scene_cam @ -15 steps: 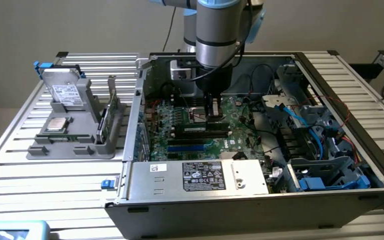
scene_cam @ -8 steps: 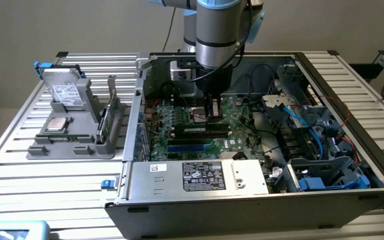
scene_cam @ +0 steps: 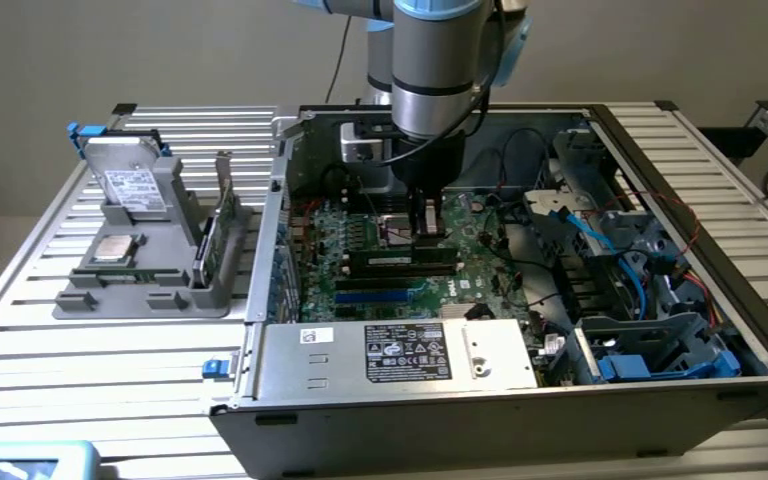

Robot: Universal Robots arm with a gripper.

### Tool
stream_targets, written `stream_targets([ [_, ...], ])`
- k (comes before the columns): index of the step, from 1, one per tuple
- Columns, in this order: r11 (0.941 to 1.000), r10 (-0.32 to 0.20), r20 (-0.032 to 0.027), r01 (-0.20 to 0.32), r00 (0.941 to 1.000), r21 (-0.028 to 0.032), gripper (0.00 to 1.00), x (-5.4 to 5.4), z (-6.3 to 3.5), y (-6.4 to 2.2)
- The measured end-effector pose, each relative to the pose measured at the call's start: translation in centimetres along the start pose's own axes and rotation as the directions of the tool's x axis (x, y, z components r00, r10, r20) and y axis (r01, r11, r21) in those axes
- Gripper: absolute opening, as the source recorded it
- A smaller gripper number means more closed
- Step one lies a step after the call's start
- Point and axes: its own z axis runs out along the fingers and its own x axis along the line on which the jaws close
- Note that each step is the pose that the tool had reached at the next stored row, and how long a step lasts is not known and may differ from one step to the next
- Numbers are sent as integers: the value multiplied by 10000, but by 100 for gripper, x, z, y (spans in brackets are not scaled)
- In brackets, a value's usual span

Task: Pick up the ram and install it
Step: 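Insert the ram into the slot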

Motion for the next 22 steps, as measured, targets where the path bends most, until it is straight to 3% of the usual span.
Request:
stream_targets([
  [22, 10000, -29, -21, 29, 10000, 18, 13, -28, 37, 15],
])
